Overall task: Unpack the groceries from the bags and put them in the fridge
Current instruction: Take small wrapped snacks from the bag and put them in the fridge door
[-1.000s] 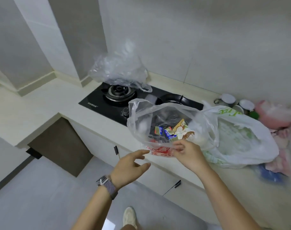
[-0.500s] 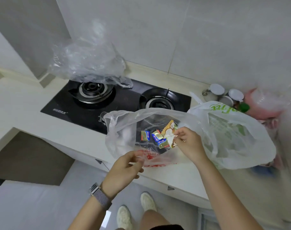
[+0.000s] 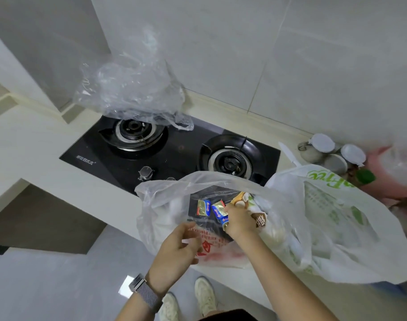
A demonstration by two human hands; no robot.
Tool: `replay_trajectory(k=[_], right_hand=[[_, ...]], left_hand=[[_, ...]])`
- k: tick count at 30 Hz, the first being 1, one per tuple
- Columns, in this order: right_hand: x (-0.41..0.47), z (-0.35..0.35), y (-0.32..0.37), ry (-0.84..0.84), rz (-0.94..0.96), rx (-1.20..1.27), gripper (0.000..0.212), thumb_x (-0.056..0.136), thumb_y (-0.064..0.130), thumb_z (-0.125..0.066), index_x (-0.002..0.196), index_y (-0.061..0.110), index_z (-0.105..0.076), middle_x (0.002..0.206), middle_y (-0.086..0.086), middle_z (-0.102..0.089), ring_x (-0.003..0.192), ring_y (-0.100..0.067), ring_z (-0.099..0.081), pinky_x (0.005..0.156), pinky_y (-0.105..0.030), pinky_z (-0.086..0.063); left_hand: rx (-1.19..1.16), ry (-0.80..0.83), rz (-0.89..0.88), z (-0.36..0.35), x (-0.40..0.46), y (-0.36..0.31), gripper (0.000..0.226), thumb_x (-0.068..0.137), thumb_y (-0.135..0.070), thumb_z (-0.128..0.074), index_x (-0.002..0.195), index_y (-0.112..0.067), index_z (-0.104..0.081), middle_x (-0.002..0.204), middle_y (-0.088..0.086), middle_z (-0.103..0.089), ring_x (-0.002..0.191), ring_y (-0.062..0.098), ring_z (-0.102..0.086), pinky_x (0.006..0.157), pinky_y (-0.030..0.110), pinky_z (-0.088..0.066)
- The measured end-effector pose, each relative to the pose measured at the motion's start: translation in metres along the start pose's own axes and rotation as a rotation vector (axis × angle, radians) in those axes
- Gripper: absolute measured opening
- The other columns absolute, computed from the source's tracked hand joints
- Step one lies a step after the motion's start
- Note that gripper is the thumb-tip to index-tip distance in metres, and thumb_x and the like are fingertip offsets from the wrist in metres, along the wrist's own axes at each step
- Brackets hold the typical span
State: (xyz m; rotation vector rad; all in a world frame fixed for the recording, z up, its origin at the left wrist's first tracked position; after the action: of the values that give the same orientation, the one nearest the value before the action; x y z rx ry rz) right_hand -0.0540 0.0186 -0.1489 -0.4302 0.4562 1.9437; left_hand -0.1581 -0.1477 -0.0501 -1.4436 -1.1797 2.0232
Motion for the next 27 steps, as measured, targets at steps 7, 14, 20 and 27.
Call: replay_trajectory(k=[7,14,20,27], right_hand=[[0.0,-0.007,-0.001,-0.015,0.014,-0.032,0.045,0.085,0.012,-0.066,0.124,0.011,-0.043,0.107,-0.009,-0.06,0.093,-0.027,-0.063,0.061,-0.035,-0.05],[-0.022,0.007,-0.001,-0.022,0.059,0.255,0.032,0.086,0.032,-0.069,0.112,0.015,-0.06,0.105,0.001,-0.067,0.095,-0.018,-0.063,0.071,-0.029,-0.049],[-0.073,0.02,0.031,0.149,0.054,1.073,0.007,0.087,0.008,-0.065,0.093,0.013,-0.063,0.076,0.0,-0.069,0.044,-0.005,-0.057,0.046,-0.021,-0.047],[-0.091,0.03,0.04,0.105,0.008,1.398,0.008,0.09,0.004,-0.057,0.096,0.006,-0.063,0.057,-0.008,-0.059,0.043,-0.015,-0.052,0.048,-0.03,-0.046]], left_hand=[[0.004,-0.017,0.008,0.0,0.003,-0.009,0.029,0.095,-0.013,-0.05,0.123,-0.02,-0.051,0.106,0.001,-0.06,0.075,0.01,-0.068,0.048,0.023,-0.05],[0.008,0.0,-0.007,-0.005,0.003,-0.01,0.019,0.095,-0.01,-0.051,0.112,-0.018,-0.055,0.106,0.004,-0.061,0.067,0.003,-0.068,0.051,0.023,-0.053],[-0.02,-0.059,-0.013,-0.011,0.006,-0.009,0.013,0.09,-0.026,-0.062,0.097,-0.016,-0.066,0.102,0.011,-0.066,0.079,0.015,-0.071,0.071,0.038,-0.061],[-0.111,-0.13,-0.011,-0.001,0.007,-0.004,0.015,0.088,-0.026,-0.065,0.102,-0.02,-0.066,0.099,-0.004,-0.071,0.091,0.013,-0.068,0.066,0.025,-0.056]])
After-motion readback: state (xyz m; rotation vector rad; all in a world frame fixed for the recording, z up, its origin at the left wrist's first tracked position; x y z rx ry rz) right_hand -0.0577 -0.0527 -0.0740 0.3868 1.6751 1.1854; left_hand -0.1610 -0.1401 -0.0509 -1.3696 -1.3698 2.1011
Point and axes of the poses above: each hand's wrist, its own x-axis towards the middle knuckle, its own z-axis out of the back of the hand, y = z × x, the point moved 4 cm from there along x, towards the middle knuckle
